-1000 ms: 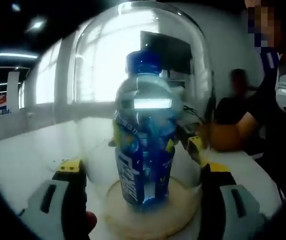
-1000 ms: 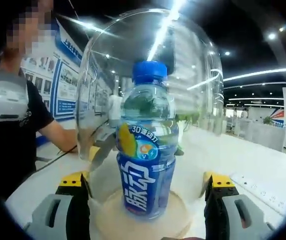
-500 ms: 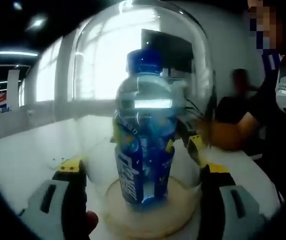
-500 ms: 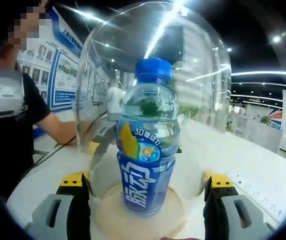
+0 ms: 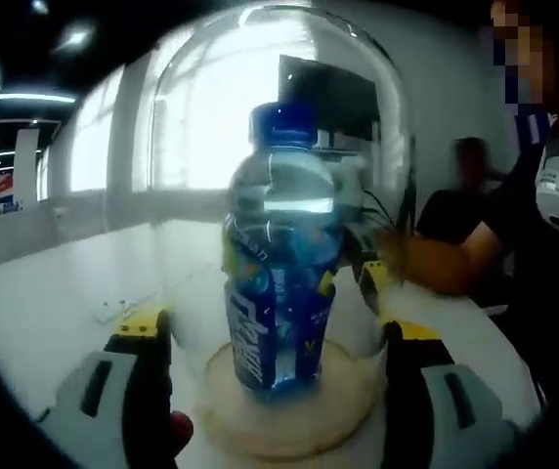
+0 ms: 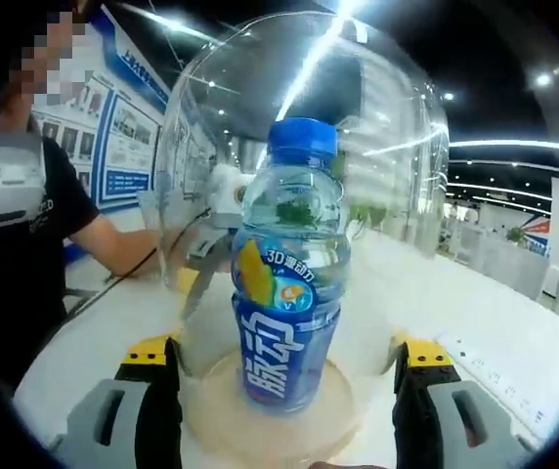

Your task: Open the cover put in the Mizone put the cover back on

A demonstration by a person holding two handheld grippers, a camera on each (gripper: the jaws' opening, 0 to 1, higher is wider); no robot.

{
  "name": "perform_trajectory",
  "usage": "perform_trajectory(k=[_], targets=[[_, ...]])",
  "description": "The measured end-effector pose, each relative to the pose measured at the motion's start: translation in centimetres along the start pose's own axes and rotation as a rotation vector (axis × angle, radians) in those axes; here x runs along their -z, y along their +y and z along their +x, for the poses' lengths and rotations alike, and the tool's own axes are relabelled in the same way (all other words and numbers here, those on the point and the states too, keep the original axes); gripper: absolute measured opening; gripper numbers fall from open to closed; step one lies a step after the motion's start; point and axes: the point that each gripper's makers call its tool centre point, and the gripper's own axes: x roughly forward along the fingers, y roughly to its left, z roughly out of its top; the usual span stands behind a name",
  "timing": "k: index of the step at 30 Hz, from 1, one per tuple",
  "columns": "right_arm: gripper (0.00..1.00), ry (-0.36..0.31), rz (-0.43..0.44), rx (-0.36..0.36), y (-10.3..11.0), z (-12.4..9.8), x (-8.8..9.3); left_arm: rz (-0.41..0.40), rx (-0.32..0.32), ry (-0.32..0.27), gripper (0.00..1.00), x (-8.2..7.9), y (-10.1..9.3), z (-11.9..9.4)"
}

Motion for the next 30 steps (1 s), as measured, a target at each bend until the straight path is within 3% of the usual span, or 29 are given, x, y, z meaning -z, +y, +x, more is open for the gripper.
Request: perform_trajectory(k=[14,18,21,23,30], targets=[[0.71,0.026,-0.011,0.016,0.0,-2.0,-0.3,0.017,-0.034,0.056,0.71,0.2,-0.1,-1.3],[0.63,0.004,-0.048,0.026,-0.1,-3.5,-0.7,0.037,-0.053,0.024,0.67,0.0,-0.3,-2.2],[0.57,-0.011,-0.044,0.029,-0.2,-4.2,-1.1,0.008,-0.081,-0.049,0.61,-0.2,-0.5,-3.0],[0.56,-0.015,-0.039,0.029,-0.2,-4.3,-1.2,0.024,-0.085,-0.034,0.57,0.2,-0.3,-3.4],[0.52,-0.018,-0.053,0.04,-0.2,-4.6,-1.4,0.021,-0.096,-0.029,0.58,-0.3,-0.5,-3.2]])
